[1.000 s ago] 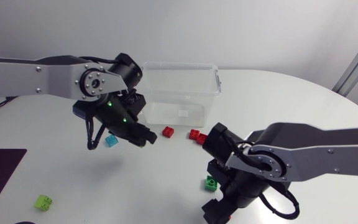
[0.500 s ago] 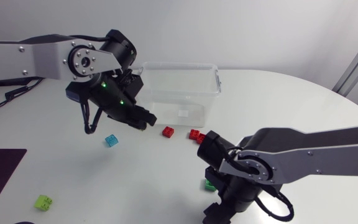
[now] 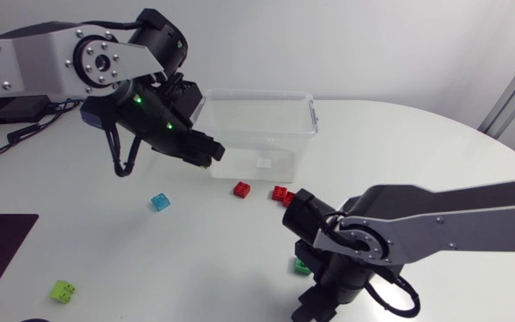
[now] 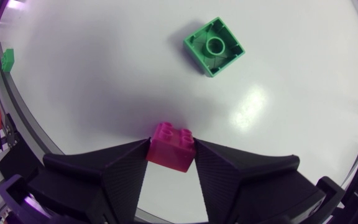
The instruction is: Place the duplo bricks in the container
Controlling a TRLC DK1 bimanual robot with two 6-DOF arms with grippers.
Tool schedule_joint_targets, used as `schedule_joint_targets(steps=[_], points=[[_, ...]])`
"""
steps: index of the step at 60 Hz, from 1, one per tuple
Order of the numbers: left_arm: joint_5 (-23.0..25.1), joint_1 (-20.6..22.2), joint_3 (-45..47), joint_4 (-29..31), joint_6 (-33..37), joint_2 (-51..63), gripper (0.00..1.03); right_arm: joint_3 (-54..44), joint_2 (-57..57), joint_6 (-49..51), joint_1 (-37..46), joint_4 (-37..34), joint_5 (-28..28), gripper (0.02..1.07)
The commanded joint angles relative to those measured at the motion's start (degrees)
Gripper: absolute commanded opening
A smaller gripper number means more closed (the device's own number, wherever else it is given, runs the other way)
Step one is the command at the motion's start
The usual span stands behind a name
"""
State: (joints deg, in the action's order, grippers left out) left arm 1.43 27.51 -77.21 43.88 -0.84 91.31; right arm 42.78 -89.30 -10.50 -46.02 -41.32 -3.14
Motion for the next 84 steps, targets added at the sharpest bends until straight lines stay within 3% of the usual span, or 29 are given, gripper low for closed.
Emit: schedule_joint_targets(steps=[1, 22, 44, 49, 53, 54, 57, 63, 84], points=[[0.0, 0.4, -2.4, -1.2, 0.8, -1.6, 0.22, -0.4, 0.2, -0.9, 0.3, 0.8, 0.6, 0.44], [-0.6, 0.4, -11.2, -5.8, 0.8, 2.6, 0.22, 0.1, 6.4, 0.4, 2.5, 0.4, 3.7, 0.44], [-0.6, -2.5, -20.1, -10.7, 0.1, 16.4, 0.24, 9.6, 11.4, 2.7, 8.2, -3.9, 5.7, 0.44], [-0.8, -3.3, -21.9, -10.7, -0.7, 19.0, 0.30, 11.6, 11.7, 2.9, 9.2, -4.1, 5.8, 0.44], [-1.1, -3.8, -23.1, -10.7, -1.0, 20.8, 0.47, 12.8, 11.6, 2.9, 9.9, -4.0, 5.8, 0.44], [-1.3, -3.9, -23.4, -10.7, -1.1, 21.6, 0.58, 13.2, 11.5, 2.9, 10.0, -4.0, 5.8, 0.44], [-1.6, -4.1, -23.9, -10.7, -1.4, 22.4, 0.77, 14.2, 11.2, 2.9, 10.7, -4.0, 5.8, 0.44], [-1.7, -4.2, -23.9, -11.1, -1.5, 22.5, 0.98, 16.9, 10.8, 3.1, 11.7, -3.9, 6.2, 0.44], [-2.5, -6.6, -17.3, -8.5, -0.7, 8.2, 0.99, 31.9, 4.9, 4.4, 15.3, -5.3, 6.8, 0.44]])
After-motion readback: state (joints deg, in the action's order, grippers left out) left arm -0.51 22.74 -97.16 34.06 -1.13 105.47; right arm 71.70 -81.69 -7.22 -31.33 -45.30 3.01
